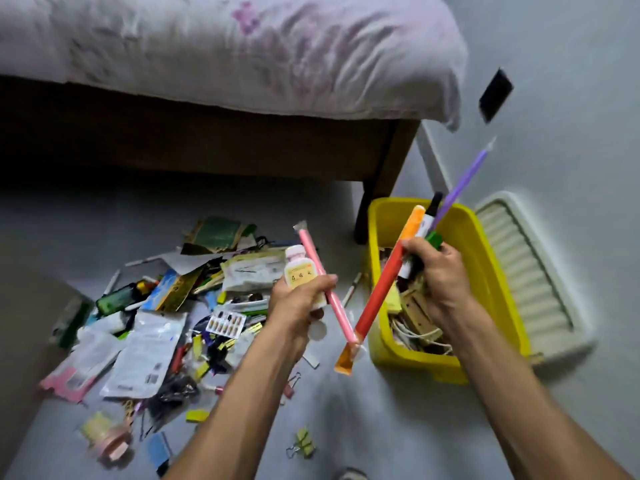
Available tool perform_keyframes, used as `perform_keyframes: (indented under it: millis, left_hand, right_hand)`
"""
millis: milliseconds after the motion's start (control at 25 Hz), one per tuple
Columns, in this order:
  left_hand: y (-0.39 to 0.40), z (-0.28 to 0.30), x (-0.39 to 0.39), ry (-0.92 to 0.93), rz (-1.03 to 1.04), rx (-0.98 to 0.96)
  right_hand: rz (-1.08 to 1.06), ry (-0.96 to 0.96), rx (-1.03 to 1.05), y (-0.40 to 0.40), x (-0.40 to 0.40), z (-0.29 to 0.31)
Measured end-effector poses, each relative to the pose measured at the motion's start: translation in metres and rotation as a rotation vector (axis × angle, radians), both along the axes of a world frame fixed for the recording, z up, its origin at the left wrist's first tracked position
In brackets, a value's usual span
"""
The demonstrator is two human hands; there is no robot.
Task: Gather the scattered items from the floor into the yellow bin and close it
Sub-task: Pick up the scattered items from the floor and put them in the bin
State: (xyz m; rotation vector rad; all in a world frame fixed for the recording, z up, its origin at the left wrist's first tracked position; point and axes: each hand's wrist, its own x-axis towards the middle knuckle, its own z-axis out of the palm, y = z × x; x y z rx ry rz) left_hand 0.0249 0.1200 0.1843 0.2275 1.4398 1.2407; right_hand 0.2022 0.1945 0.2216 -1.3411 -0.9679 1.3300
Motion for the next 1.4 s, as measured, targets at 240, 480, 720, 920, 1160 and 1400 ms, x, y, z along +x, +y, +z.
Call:
perform_keyframes:
  millis: [240, 480, 720, 920, 1160, 1400]
  left_hand:
    - [0.091, 0.015, 0.116, -0.028, -0.224, 0.048]
    - [0.101, -0.012, 0.129, -0.114, -0.365, -0.041]
    - [0.073, -0.027, 0.100, -0.034, -0.244, -0.041]
    - [0.046, -0.028, 0.073, 0.051, -0.190, -0.012]
    - [-0.054, -0.072, -0.037, 0.135, 0.102, -0.128]
    - [-0.194, -0.144, -0.117, 0.516, -0.042, -0.565]
  right_hand:
    - [-0.030, -0.458, -0.148, 0.062, 0.086, -0.012]
    - [-0.004, -0.446, -0.291, 0.075, 0.109, -0.072]
    - [0.389, -0.952, -0.306, 0.035, 0.105, -0.081]
    - [0.465, -1.012, -0.267, -0.002, 0.089, -0.100]
    - [0.143, -1.213, 0.330, -0.036, 0.036, -0.094]
    - [0.629, -0.971, 0.490, -0.144, -0.060, -0.143]
